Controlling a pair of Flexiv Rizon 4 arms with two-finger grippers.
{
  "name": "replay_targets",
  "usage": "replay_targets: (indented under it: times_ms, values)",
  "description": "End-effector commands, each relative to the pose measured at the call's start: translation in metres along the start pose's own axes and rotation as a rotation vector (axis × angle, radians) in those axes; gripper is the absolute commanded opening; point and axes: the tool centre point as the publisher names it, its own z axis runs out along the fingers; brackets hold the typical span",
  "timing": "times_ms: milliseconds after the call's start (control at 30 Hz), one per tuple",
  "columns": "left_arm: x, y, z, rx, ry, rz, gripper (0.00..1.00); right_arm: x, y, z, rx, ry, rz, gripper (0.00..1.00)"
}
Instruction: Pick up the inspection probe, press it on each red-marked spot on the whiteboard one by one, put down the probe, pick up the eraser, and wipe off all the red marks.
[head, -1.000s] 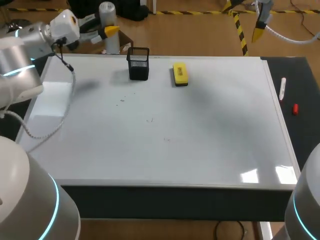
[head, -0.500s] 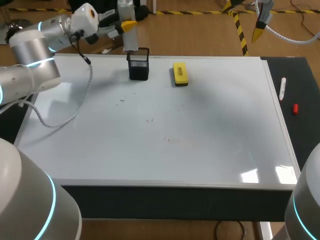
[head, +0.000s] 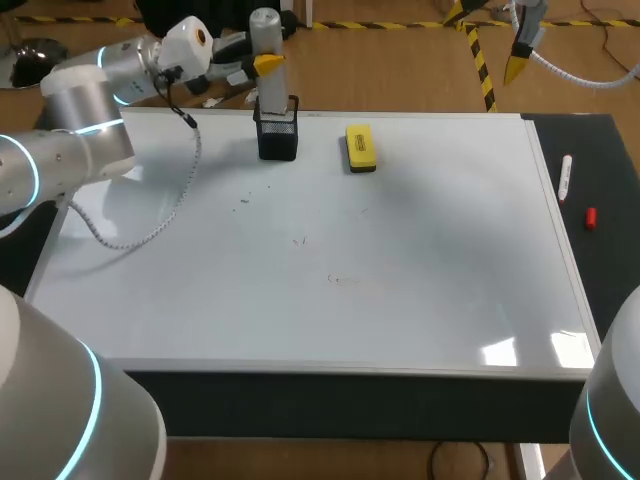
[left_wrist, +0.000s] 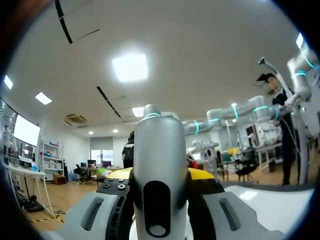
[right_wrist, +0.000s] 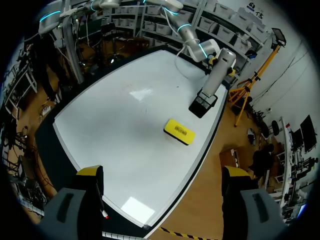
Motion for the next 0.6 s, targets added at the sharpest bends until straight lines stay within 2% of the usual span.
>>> replay_targets:
  times_ms: [33, 400, 600]
  values:
    - [-0.006, 0.012, -0.002, 0.002, 0.07, -0.003, 0.0, -0.001, -0.001, -0.001, 0.002, 0.006, -0.001, 1.0]
    - [-0.005, 0.036, -0.01, -0.06, 0.054, -0.012, 0.0, -0.001, -0.001, -0.001, 0.002, 0.006, -0.001, 1.0]
    - [-0.004, 0.049, -0.014, -0.064, 0.051, -0.012, 0.0, -0.001, -0.001, -0.001, 0.002, 0.006, -0.001, 1.0]
